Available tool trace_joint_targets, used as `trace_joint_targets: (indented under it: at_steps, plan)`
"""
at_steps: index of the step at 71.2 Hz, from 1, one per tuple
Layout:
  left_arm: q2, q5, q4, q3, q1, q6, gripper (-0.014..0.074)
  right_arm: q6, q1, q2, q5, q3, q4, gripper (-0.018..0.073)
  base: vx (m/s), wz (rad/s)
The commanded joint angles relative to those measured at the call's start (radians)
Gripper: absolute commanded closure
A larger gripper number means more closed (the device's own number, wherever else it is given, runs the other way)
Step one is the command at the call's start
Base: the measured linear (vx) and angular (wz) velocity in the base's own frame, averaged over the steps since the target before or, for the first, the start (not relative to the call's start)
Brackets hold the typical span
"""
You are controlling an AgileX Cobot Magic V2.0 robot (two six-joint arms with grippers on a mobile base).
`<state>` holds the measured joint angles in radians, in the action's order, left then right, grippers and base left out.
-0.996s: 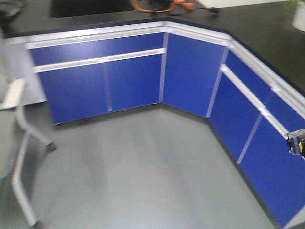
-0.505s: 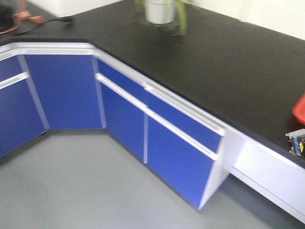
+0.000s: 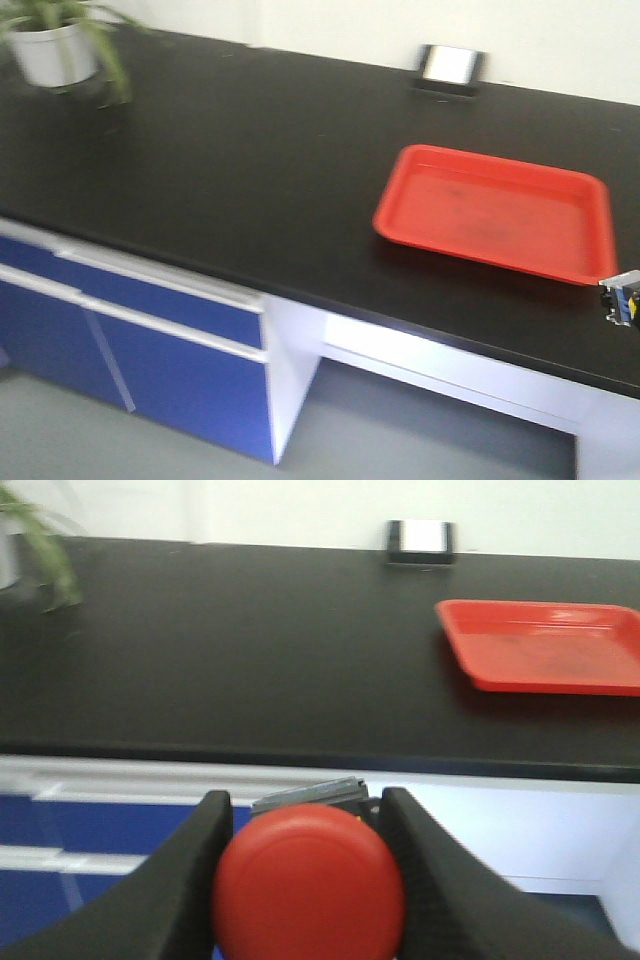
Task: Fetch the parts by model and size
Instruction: 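Drive the base to the bench with the orange-red tray, holding both buttons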
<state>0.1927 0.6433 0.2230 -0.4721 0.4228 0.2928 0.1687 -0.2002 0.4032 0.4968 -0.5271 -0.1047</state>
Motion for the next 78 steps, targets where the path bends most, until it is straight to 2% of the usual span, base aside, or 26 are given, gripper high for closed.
trace_joint_targets:
  at_steps: [1, 35, 78]
  plan:
    - [0.010, -0.078, 0.005, -0.025, 0.003, 0.004, 0.0603, 0.009, 0.004, 0.010, -0.081, -0.029, 0.002, 0.0564, 0.14, -0.82]
    - [0.010, -0.078, 0.005, -0.025, 0.003, 0.004, 0.0603, 0.009, 0.004, 0.010, -0.082, -0.029, 0.002, 0.0564, 0.10, -0.67]
    - [0.010, -0.078, 0.005, -0.025, 0.003, 0.004, 0.0603, 0.009, 0.004, 0.010, -0.081, -0.029, 0.002, 0.0564, 0.13, -0.11]
